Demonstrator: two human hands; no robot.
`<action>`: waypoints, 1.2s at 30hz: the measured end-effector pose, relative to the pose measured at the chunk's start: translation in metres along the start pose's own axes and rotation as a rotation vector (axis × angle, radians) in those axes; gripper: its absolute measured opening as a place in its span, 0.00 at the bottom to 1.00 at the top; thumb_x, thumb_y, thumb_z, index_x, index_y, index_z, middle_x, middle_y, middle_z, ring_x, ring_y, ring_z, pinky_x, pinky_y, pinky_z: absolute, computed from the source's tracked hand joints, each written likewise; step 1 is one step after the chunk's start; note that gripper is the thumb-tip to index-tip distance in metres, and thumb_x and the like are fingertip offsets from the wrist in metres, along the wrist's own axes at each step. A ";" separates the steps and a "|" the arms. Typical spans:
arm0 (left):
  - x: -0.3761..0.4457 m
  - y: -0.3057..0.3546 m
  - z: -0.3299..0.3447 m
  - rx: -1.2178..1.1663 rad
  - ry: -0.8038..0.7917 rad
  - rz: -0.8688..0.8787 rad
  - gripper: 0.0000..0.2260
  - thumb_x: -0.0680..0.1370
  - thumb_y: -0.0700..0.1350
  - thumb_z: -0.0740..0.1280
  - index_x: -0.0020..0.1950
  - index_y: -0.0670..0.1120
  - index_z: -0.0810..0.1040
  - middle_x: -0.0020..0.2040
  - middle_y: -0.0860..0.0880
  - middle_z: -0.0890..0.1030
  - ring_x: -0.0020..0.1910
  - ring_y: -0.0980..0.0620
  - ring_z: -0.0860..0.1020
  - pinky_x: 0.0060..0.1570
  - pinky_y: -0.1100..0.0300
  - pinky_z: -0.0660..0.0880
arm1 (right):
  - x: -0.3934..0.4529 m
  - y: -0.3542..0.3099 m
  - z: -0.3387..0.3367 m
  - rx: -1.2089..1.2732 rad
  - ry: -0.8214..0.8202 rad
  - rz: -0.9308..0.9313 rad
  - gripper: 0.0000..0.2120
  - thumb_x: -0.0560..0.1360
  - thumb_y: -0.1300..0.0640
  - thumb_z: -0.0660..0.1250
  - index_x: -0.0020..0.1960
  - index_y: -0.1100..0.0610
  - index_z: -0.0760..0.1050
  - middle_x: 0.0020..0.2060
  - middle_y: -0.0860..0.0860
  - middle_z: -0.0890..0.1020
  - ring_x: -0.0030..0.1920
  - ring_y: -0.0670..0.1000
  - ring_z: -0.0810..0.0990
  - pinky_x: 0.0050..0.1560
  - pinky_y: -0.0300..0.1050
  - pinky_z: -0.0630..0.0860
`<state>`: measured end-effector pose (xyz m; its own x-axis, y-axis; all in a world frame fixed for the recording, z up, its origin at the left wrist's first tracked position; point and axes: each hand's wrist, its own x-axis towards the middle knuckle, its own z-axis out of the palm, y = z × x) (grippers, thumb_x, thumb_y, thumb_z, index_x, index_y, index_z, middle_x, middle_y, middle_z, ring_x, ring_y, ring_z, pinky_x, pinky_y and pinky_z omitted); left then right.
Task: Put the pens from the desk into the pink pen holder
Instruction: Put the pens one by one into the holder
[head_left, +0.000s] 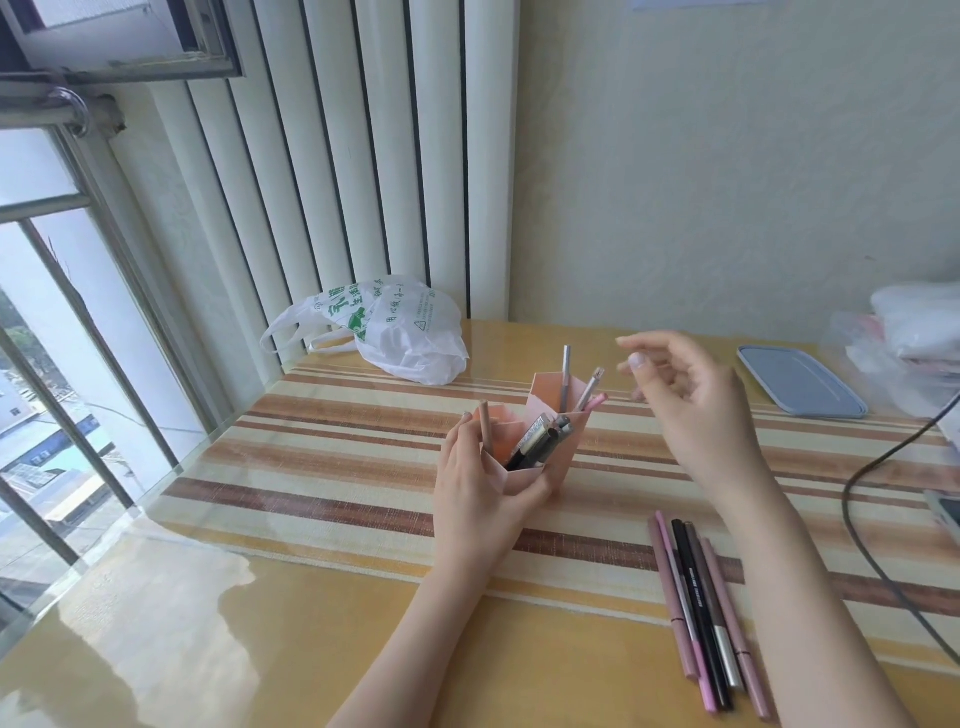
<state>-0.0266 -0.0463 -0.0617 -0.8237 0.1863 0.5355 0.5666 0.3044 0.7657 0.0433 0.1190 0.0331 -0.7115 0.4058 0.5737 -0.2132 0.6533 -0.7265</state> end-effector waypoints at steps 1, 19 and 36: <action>0.000 -0.001 0.001 0.007 -0.001 -0.015 0.19 0.64 0.56 0.70 0.51 0.54 0.69 0.45 0.60 0.74 0.49 0.55 0.73 0.44 0.61 0.69 | 0.001 0.002 -0.006 -0.039 -0.005 0.063 0.05 0.77 0.57 0.65 0.49 0.49 0.77 0.39 0.45 0.83 0.38 0.45 0.80 0.39 0.39 0.75; -0.001 -0.004 0.004 0.017 -0.039 -0.077 0.23 0.62 0.62 0.72 0.49 0.55 0.69 0.43 0.58 0.74 0.45 0.59 0.70 0.43 0.71 0.65 | -0.014 0.036 -0.002 -0.640 -1.027 0.557 0.15 0.70 0.67 0.72 0.47 0.50 0.72 0.46 0.51 0.77 0.43 0.51 0.75 0.39 0.41 0.72; 0.000 -0.003 0.005 -0.009 -0.038 -0.077 0.24 0.61 0.65 0.71 0.48 0.54 0.69 0.43 0.58 0.74 0.46 0.54 0.73 0.43 0.67 0.66 | -0.017 0.042 0.009 -0.265 -1.003 0.403 0.11 0.71 0.58 0.73 0.46 0.43 0.77 0.58 0.48 0.78 0.58 0.48 0.75 0.64 0.49 0.71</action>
<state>-0.0288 -0.0430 -0.0657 -0.8650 0.1978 0.4612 0.5016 0.3107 0.8074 0.0408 0.1340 -0.0111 -0.9409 -0.0033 -0.3388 0.2199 0.7547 -0.6181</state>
